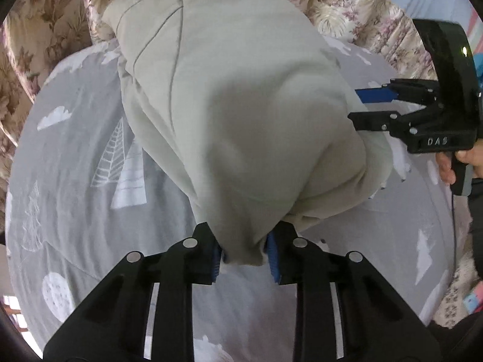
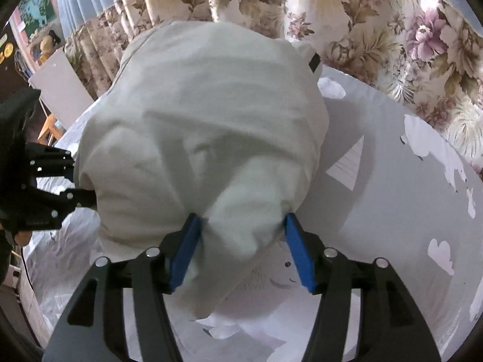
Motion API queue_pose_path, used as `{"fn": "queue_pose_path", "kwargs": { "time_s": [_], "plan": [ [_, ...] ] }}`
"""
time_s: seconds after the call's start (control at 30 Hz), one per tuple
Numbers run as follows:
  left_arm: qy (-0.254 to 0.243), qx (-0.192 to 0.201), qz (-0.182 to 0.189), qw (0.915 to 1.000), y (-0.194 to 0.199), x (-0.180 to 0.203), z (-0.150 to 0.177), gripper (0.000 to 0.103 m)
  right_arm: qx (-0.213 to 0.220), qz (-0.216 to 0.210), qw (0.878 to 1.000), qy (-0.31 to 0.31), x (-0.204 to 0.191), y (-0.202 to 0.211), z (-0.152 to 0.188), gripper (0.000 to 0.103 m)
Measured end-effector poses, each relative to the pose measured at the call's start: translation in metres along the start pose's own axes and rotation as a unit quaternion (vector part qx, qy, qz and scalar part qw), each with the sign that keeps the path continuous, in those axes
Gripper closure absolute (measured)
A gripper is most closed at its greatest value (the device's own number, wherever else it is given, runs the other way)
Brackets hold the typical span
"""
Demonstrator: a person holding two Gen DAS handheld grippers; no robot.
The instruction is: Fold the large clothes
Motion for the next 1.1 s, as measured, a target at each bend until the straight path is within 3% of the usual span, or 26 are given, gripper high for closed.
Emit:
{"fn": "queue_pose_path", "kwargs": {
  "time_s": [0.03, 0.13, 0.2, 0.3, 0.37, 0.4, 0.53, 0.57, 0.6, 0.67, 0.87, 1.1],
  "plan": [
    [-0.002, 0.0, -0.007, 1.0, 0.002, 0.0, 0.0, 0.074, 0.002, 0.0, 1.0, -0.001, 0.0, 0.004, -0.001, 0.045],
    [0.0, 0.016, -0.025, 0.9996, 0.022, 0.002, -0.003, 0.056, 0.038, -0.035, 0.999, -0.009, -0.005, 0.034, -0.012, 0.047],
    [-0.002, 0.038, -0.043, 0.9983, 0.045, -0.001, -0.007, 0.038, 0.077, -0.051, 0.995, -0.021, -0.002, 0.059, -0.027, 0.047],
    [-0.001, 0.069, -0.064, 0.9956, 0.079, -0.011, -0.022, 0.023, 0.102, -0.023, 0.994, -0.015, 0.005, 0.072, -0.042, 0.047],
    [0.01, 0.093, -0.078, 0.9925, 0.092, -0.019, -0.042, 0.02, 0.112, 0.006, 0.994, -0.013, 0.009, 0.068, -0.052, 0.047],
    [0.02, 0.102, -0.085, 0.9909, 0.094, -0.023, -0.052, 0.02, 0.119, 0.02, 0.993, -0.014, 0.012, 0.065, -0.057, 0.047],
    [0.055, 0.109, -0.093, 0.9882, 0.069, -0.036, -0.099, 0.024, 0.13, 0.055, 0.99, 0.0, 0.014, 0.041, -0.078, 0.077],
    [0.06, 0.099, -0.098, 0.9884, 0.054, -0.038, -0.108, 0.039, 0.131, 0.061, 0.99, 0.007, 0.014, 0.036, -0.081, 0.084],
    [0.062, 0.088, -0.094, 0.9897, 0.043, -0.038, -0.113, 0.051, 0.129, 0.062, 0.99, 0.012, 0.014, 0.03, -0.083, 0.085],
    [0.059, 0.066, -0.095, 0.9915, 0.019, -0.04, -0.114, 0.053, 0.118, 0.049, 0.992, 0.006, 0.014, 0.019, -0.086, 0.086],
    [0.064, 0.026, -0.095, 0.9931, -0.023, -0.056, -0.089, 0.054, 0.084, 0.041, 0.995, 0.029, 0.012, -0.011, -0.088, 0.089],
    [0.071, 0.025, -0.081, 0.9939, -0.035, -0.064, -0.087, 0.052, 0.072, 0.017, 0.997, 0.021, 0.017, -0.034, -0.083, 0.089]
  ]
}}
Point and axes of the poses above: each gripper's, at about its wrist camera, not at the fingertips, and y roughly against the way its jaws point, x to its right, z to its underside, the point moved 9 cm from there along -y, roughly the way its jaws point, and after that the axes turned 2 degrees about y, right-handed, at the moved point
